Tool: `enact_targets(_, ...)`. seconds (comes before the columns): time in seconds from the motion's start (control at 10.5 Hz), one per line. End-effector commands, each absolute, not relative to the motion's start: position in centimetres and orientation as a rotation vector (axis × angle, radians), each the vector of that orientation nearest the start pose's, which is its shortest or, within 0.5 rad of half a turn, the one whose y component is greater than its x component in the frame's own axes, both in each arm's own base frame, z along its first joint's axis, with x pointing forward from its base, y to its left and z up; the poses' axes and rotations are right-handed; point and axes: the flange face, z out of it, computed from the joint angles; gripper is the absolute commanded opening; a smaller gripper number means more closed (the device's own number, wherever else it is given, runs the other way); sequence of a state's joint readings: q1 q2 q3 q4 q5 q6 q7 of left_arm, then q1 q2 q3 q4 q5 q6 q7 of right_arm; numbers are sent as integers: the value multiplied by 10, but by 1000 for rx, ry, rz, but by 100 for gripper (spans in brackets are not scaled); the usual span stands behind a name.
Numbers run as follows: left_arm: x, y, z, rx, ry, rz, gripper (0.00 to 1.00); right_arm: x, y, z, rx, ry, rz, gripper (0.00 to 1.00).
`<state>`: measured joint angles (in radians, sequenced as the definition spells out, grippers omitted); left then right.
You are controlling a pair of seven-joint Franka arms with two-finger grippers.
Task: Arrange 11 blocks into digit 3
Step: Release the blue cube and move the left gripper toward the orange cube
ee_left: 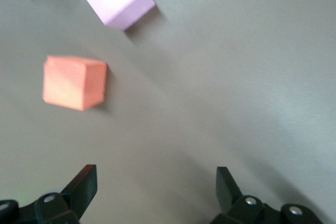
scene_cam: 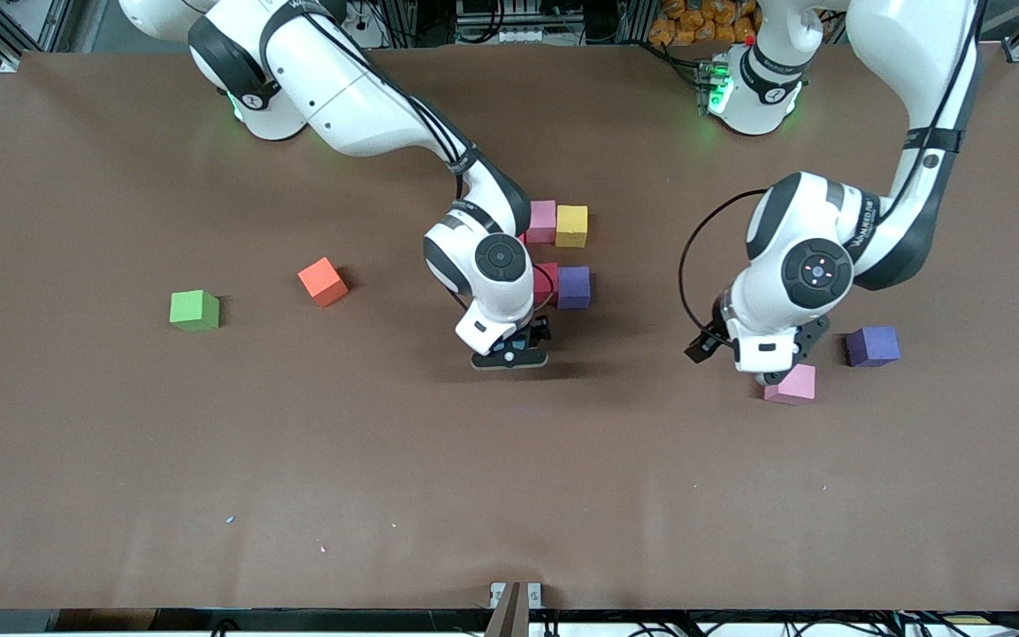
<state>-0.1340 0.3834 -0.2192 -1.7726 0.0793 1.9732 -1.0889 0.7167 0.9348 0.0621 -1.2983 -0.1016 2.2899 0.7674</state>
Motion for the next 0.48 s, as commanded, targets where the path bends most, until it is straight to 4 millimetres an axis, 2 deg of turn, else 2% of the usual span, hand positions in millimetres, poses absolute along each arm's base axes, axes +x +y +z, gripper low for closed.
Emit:
enact_targets(0.0,595,-169,338,-2896,-792,226,100,543,516,217,-3105,-63,-97,100)
enact_targets(0.1,597,-155,336,-2914,-716,235,100,544,510,228,-3142,-63,-46,100)
enact_targets(0.19,600,-141,335,-2909,-718,238,100,543,512,249,-3155,-92,-10,100)
enact_targets(0.38,598,-133,329,-2911,-652,251,100,544,510,284,-3153,-104,-8,100)
